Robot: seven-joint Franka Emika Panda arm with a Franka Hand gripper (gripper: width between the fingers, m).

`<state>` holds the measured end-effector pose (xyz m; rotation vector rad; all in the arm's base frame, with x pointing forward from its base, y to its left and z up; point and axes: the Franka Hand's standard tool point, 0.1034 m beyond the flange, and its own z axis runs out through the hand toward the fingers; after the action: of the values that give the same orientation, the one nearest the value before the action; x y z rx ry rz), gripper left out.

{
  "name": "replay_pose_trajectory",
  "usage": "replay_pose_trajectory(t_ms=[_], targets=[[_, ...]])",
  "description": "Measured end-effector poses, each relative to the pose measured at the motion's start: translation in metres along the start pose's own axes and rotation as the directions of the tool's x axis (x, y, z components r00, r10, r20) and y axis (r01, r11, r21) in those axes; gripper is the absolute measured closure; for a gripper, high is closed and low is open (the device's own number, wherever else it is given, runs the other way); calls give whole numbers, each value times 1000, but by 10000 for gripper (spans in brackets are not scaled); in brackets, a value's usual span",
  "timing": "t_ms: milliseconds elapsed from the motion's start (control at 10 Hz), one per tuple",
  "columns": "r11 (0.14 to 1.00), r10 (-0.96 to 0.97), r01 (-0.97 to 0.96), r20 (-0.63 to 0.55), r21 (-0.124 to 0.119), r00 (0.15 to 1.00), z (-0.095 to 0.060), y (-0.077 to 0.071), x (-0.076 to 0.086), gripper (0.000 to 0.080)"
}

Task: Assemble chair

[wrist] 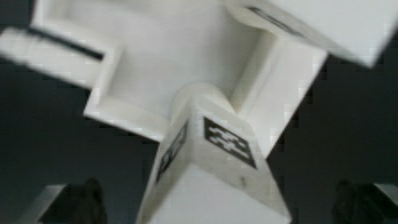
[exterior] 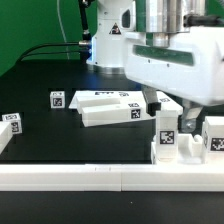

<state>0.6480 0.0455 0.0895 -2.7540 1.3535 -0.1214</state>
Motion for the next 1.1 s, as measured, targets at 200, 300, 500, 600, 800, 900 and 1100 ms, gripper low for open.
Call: replay_pose_trajectory(t_ms=[200, 300, 500, 600, 800, 900, 1100], targets=[[991, -133, 133, -10, -8, 991, 0, 1, 3, 151], [973, -231, 230, -11, -12, 973, 0, 2, 4, 151], [799, -602, 601, -12, -34, 799, 4, 5, 5, 151], [790, -613, 612, -9, -34, 790, 6, 7, 5, 151], [818, -575, 574, -12, -37, 818, 6, 7, 6, 180], [835, -550, 549, -13, -35, 835, 6, 7, 5, 355], [915, -402, 401, -18, -33, 916, 6, 7, 5, 517]])
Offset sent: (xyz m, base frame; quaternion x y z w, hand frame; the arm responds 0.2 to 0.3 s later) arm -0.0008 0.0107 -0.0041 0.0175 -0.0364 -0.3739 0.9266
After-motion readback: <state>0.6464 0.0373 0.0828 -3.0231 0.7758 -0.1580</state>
